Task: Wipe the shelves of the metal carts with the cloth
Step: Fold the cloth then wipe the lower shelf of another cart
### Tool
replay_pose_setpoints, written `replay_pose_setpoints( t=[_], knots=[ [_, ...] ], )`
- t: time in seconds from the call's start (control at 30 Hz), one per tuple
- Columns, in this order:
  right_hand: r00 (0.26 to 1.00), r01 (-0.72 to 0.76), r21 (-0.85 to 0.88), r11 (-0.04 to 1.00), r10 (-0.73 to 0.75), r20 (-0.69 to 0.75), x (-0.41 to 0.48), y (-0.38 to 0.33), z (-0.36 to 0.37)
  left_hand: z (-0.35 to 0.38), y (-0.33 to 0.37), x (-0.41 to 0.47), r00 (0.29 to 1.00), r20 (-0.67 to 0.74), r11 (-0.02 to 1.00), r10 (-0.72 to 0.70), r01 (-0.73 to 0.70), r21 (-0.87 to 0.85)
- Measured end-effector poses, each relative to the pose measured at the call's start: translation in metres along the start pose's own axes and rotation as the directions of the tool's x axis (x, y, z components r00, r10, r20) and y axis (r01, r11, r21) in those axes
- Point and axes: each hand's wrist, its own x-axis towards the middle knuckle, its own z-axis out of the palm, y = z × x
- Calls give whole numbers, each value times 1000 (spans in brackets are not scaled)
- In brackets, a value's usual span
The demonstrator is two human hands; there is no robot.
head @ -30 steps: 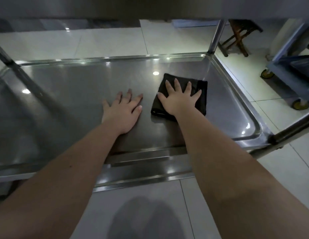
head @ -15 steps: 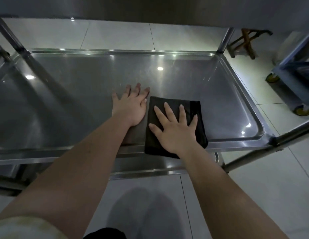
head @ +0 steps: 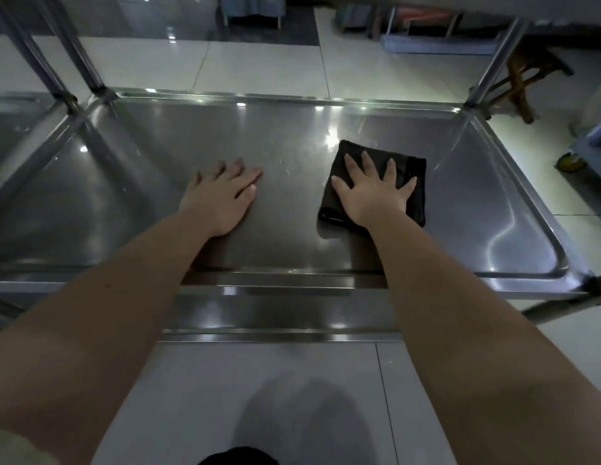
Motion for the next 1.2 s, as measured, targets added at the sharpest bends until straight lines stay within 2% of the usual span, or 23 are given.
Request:
replay_pose_setpoints(
  t=[0.23,0.4,0.5,0.6,0.77,0.87,0.97,1.2],
  knots=[
    [997,-74,16,997,75,-1,11,-28,0,0,5,0,1000,-23,999,-11,13,45],
    [996,93,-2,996,-93,7,20,-101,10,-1,3,1,1000,0,998,-13,13,64],
    [981,194,6,981,-194,2,23,-116,12,0,0,2,1000,-16,998,-22,23,55],
    [977,213,-10,977,-213,13,25,-87,6,0,0,2,999,-3,999,-37,37,6],
    [998,54,-1,999,-54,29,5,4,-5,-1,2,2,999,-4,999,-44,44,-20],
    [998,29,-42,999,-27,48,-20,21,-5,0,4,1,999,-21,999,-43,43,-12],
    [998,49,-65,997,-46,50,-44,-1,0,0,3,0,999,-17,999,-51,51,-17],
    [965,254,-64,965,-249,77,-90,-90,23,-2,3,-2,999,-31,999,-39,38,-31]
  ],
)
